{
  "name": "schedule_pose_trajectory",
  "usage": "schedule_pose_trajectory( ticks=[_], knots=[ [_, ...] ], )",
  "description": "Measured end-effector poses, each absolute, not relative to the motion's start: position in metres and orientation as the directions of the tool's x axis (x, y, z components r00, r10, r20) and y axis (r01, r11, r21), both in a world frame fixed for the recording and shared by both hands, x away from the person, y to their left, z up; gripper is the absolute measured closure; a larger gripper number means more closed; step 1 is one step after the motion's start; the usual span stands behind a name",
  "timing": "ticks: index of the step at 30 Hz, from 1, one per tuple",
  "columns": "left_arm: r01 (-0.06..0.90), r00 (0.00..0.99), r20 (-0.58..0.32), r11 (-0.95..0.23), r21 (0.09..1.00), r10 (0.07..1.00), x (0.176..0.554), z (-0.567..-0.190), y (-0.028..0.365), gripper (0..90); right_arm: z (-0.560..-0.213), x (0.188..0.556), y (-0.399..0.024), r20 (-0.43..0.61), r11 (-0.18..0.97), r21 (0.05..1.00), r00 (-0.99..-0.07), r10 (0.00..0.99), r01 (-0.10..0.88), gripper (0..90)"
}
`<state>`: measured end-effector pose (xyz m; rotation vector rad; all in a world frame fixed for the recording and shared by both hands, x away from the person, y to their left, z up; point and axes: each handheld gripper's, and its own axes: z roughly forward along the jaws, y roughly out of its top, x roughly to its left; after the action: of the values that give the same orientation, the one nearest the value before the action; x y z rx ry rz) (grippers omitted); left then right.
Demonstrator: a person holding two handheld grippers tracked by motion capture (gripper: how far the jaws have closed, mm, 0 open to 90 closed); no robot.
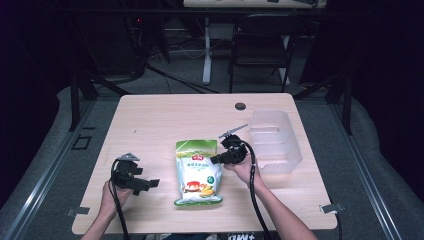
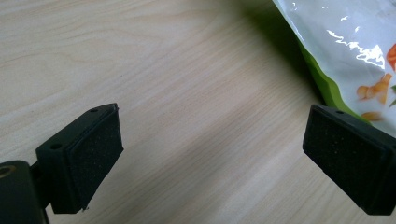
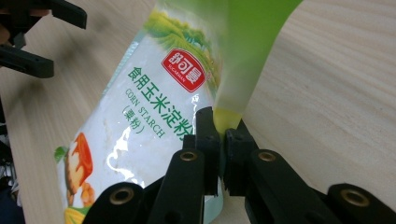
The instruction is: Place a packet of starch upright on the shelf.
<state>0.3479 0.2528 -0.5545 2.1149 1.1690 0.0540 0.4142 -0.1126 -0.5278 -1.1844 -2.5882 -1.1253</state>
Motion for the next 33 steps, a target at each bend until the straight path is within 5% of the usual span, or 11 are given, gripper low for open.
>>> schedule_pose_trajectory(
  ticks=[33],
  knots=[
    [0.708,0.598,-0.268,-0.341,0.618,0.755,0.347,-0.554,0.253,2.7,-0.481,0.383,-0.148,0.303,0.376,0.689,-0.717,0.627,0.62,88.4]
  ],
)
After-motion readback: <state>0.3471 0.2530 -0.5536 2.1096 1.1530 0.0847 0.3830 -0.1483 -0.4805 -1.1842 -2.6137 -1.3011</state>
